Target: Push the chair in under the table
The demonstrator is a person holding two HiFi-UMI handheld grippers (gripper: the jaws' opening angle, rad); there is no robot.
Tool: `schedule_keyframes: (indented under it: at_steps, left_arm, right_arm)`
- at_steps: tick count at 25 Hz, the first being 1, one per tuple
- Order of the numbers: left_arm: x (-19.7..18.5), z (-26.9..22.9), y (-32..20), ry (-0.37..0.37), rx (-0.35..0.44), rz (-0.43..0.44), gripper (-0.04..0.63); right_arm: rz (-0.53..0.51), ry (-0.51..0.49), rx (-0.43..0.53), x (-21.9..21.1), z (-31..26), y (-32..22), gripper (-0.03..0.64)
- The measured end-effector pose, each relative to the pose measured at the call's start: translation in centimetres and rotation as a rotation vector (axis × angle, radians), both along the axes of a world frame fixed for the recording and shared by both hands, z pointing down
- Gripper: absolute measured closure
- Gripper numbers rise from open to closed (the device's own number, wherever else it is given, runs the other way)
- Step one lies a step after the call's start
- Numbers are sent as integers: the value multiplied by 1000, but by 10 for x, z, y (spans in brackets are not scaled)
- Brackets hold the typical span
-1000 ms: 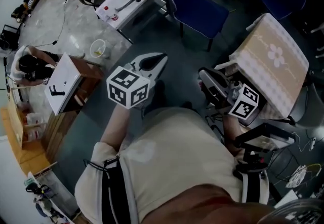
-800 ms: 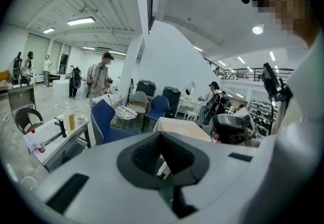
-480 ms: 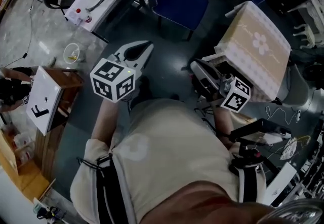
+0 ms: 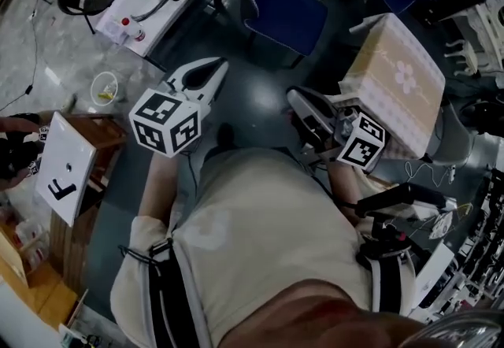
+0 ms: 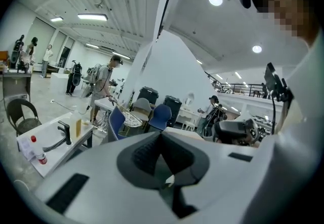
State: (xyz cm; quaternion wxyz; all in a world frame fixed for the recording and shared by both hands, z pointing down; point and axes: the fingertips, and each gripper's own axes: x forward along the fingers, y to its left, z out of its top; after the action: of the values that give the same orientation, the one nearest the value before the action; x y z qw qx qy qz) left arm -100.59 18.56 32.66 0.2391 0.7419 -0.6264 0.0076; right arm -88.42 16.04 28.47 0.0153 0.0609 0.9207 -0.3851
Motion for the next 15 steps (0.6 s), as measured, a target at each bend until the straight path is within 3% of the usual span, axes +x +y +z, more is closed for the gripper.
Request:
schedule_keyframes:
  at_steps: [8, 15]
  left_arm:
    - [-85, -3, 17, 29, 47, -49, 589]
    - [-56, 15, 1, 36, -10, 12, 589]
  right_arm:
    - [-29, 16, -21, -91, -6, 7, 604]
    - [20, -4, -72, -69, -4, -9, 604]
